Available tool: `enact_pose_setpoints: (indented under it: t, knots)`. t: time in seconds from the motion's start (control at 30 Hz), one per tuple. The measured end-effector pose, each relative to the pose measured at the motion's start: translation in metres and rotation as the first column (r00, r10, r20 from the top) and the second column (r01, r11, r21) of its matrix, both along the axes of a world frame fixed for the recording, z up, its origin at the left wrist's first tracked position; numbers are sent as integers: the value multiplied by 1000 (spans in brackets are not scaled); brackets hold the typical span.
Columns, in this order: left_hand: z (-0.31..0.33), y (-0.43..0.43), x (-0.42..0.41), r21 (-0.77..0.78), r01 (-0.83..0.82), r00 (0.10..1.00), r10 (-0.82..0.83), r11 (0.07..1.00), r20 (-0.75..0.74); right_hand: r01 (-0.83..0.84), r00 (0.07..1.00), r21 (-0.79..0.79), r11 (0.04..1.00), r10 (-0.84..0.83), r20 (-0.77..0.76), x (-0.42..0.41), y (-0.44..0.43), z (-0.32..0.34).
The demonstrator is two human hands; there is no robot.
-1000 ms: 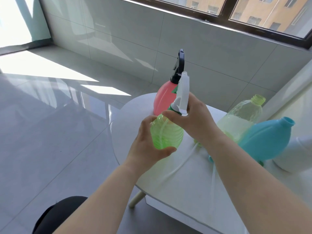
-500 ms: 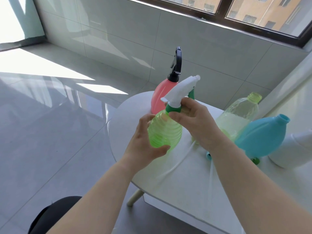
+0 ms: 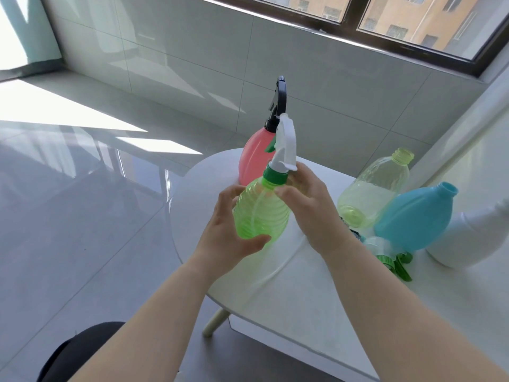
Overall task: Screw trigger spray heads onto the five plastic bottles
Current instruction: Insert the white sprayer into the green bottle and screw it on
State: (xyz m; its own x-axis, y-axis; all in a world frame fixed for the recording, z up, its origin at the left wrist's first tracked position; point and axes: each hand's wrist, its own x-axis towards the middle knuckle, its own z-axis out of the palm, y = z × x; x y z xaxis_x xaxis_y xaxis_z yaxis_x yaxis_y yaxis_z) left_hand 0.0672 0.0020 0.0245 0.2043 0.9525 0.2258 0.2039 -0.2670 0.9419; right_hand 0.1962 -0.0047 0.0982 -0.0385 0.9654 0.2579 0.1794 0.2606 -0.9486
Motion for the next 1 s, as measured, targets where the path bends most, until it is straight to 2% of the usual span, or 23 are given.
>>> enact_pose_setpoints:
  t: [0.1,0.33,0.4,0.5,0.67,0.83,0.93,1.0]
  knots:
    - [0,0,1,5,-6,1000,6,1000,3,36,998,19,999,-35,-50,3,2,2]
    - [0,-1,3,16,-24,999,24,1000,-26,276,958,42,960,-278,63,-8,9,-8]
    - [0,-2,2,20,-19,1000,19,1000,-25,232,969,24,972,-233,78,-10,6,-11]
    - [-1,0,1,16,-8,1000,8,1000,-18,120,993,-14,993,-120,2,-5,1,-11]
    - [-1,0,3,8,-7,1000,8,1000,-15,24,999,13,1000,-24,37,1,1,0]
    - [-2,-1,5,21,-28,999,29,999,-30,169,985,16,985,-170,42,-4,6,-7]
    - [-3,-4,7,37,-29,999,30,999,-42,325,937,61,944,-330,115,-14,11,-10]
    - [-4,-5,7,49,-30,998,32,998,-50,385,914,74,920,-392,108,-19,13,-12]
